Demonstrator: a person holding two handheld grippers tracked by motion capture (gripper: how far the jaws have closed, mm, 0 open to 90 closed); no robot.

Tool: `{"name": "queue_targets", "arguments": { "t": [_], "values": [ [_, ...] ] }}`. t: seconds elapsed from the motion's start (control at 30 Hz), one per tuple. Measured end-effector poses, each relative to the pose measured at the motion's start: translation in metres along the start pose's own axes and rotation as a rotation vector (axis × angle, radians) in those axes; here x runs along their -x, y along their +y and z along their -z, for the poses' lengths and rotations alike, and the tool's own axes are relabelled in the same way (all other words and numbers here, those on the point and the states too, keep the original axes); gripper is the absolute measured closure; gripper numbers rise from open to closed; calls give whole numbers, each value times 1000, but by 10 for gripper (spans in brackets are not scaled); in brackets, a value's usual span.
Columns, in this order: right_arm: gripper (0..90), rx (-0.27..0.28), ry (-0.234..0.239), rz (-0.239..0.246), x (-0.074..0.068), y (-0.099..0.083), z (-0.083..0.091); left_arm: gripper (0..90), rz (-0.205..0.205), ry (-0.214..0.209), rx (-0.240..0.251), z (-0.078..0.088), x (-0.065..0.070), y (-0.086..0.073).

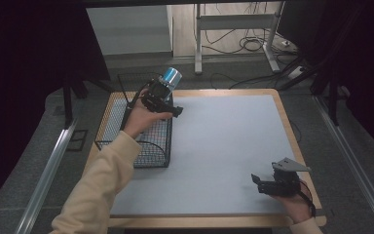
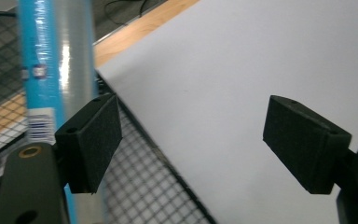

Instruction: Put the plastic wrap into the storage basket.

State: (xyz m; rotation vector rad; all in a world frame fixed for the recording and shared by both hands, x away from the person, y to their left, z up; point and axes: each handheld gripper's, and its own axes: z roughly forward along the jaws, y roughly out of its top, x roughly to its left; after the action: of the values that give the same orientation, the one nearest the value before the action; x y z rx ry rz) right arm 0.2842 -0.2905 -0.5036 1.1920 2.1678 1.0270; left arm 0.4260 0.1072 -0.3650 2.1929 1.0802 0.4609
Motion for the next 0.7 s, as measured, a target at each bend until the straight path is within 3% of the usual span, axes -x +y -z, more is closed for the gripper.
{"name": "queue_targets", "arguments": {
  "t": [0.17, 0.43, 0.57, 0.7],
  "values": [
    [111, 5, 0, 4, -1, 1, 1, 203, -29, -69, 34, 6, 29, -10],
    [111, 7, 1, 7, -1, 1, 2, 210, -101, -146, 77, 11, 72, -29],
    [111, 10, 1, 11, -1, 1, 2, 212, -124, -198, 77, 6, 89, -43],
    [111, 9, 3, 12, -2, 1, 2, 216, -142, -221, 67, -5, 104, -56]
  ]
}}
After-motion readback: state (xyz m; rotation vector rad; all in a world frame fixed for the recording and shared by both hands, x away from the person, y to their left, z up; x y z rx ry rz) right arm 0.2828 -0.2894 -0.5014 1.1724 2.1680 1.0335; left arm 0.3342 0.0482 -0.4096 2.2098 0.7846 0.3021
